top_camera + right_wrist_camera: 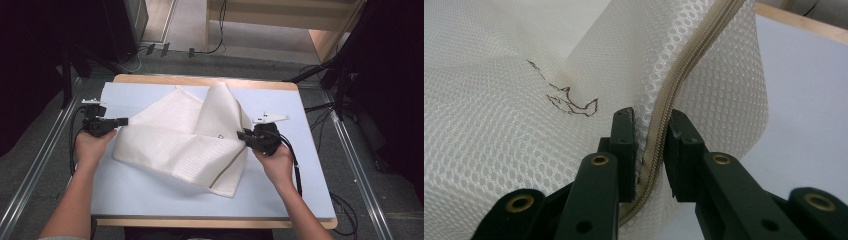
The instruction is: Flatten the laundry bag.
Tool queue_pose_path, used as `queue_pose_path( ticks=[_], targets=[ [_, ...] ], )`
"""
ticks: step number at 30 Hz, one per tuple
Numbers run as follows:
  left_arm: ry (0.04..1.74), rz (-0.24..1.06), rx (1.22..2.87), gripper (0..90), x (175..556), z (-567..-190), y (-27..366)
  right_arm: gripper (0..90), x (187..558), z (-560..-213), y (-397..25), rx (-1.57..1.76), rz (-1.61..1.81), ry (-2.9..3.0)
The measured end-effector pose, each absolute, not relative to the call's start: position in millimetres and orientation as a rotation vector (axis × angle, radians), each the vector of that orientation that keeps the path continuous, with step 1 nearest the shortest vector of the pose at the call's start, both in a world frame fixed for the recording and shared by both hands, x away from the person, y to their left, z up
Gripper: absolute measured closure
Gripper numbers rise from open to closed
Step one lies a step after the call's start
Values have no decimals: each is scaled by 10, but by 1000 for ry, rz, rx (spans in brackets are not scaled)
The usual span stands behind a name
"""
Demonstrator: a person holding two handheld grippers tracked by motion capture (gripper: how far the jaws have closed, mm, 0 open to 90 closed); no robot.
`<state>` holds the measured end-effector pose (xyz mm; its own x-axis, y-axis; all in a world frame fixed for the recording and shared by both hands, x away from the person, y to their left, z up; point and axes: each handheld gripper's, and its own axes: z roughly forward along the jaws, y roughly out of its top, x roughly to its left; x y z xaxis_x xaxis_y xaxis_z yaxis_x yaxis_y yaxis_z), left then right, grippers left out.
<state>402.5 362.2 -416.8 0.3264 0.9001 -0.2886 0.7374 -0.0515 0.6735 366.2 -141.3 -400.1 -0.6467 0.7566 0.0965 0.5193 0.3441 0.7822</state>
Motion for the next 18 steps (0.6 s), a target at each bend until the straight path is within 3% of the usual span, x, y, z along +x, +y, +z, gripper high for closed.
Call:
queue_pose_path(
  ticks=[5, 8, 18],
  targets=[
    [1468, 269, 1802, 900, 3989, -4178, 3712, 619, 3706, -4044, -1383, 1153, 1199, 2354],
    [1485, 300, 1791, 900, 3966, -4156, 3780, 582, 3693, -4002, -1425, 1153, 1235, 2346],
    [1536, 343, 1760, 900, 3891, -4124, 3988, 644, 3726, -4013, -1599, 1204, 1231, 2305]
  ],
)
